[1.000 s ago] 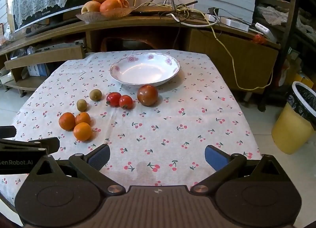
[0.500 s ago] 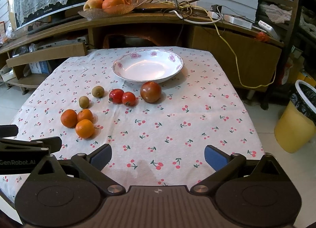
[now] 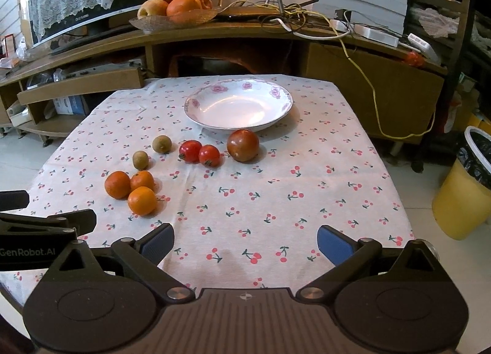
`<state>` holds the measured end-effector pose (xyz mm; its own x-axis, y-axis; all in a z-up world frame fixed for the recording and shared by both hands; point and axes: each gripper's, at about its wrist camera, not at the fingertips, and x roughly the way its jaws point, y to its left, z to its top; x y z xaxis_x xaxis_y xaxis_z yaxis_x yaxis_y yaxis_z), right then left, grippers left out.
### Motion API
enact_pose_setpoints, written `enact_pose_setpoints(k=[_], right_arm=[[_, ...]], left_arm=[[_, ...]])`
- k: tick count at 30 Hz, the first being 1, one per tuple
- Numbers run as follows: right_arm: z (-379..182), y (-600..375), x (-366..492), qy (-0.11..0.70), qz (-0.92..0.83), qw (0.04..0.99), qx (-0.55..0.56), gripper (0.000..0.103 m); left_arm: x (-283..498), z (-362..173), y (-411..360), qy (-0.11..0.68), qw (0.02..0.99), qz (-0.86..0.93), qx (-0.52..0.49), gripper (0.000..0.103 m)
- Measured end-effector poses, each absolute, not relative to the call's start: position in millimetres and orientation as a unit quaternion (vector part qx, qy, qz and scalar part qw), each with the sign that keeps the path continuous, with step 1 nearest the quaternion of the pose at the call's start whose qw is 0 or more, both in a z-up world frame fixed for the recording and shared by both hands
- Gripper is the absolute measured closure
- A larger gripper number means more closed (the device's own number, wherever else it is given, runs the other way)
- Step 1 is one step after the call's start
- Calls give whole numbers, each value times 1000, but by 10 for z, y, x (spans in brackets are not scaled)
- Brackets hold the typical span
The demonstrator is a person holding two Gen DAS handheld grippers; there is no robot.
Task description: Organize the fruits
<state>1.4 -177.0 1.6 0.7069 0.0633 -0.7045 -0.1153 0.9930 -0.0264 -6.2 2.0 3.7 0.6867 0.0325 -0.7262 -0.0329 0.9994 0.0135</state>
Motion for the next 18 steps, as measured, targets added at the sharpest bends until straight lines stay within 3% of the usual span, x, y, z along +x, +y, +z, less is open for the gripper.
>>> enact_pose_setpoints(k=[18], right_arm=[[-11,-1484,392,412,136,900,-50,15]], left_arm=[[281,-19,236,420,907,-3,32,6]])
